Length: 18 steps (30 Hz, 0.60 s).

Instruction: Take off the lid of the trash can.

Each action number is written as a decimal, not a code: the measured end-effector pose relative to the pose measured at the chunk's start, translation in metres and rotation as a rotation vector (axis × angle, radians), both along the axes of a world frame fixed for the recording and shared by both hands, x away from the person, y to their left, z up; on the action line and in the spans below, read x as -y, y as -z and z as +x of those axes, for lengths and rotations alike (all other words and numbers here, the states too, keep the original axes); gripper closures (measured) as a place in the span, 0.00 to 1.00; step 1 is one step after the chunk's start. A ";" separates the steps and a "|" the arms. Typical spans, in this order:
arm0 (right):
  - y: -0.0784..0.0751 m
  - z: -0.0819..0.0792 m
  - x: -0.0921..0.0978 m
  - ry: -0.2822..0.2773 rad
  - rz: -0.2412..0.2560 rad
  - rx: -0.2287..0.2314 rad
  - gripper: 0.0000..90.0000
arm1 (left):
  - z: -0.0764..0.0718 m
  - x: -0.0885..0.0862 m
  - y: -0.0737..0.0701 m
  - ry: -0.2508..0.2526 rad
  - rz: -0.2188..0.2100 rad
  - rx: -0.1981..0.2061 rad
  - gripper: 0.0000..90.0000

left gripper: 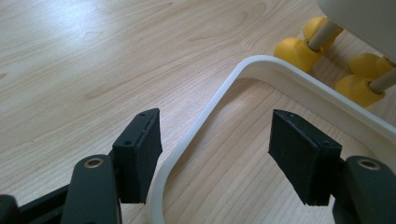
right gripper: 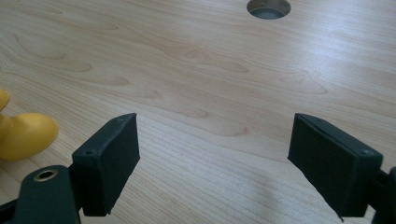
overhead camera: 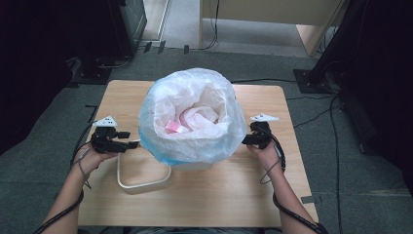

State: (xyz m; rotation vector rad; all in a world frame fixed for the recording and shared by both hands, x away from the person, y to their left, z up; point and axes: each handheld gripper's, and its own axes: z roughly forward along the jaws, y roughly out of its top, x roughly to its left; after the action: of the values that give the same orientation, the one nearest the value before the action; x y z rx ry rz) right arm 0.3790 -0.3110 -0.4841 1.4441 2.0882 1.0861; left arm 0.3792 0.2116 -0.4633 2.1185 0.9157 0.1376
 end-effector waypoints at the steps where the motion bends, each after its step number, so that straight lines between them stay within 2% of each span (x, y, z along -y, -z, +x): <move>1: -0.001 0.000 0.000 -0.009 0.004 0.003 0.18 | 0.000 0.001 0.000 0.000 -0.002 0.001 0.37; 9: -0.009 -0.001 0.003 -0.045 0.052 -0.005 0.18 | -0.002 0.004 -0.007 0.008 0.001 0.002 0.36; 14: -0.013 -0.002 0.001 -0.113 0.040 0.010 0.18 | -0.003 0.006 -0.010 0.010 0.000 0.005 0.35; 18: -0.016 -0.003 0.001 -0.129 0.043 0.005 0.19 | -0.004 0.007 -0.013 0.013 0.001 0.010 0.35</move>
State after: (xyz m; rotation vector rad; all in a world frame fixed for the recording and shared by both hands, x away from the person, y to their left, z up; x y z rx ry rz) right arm 0.3765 -0.3117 -0.4681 1.3403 2.1926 1.1882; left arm 0.3756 0.2042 -0.4504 2.1222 0.8963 0.1412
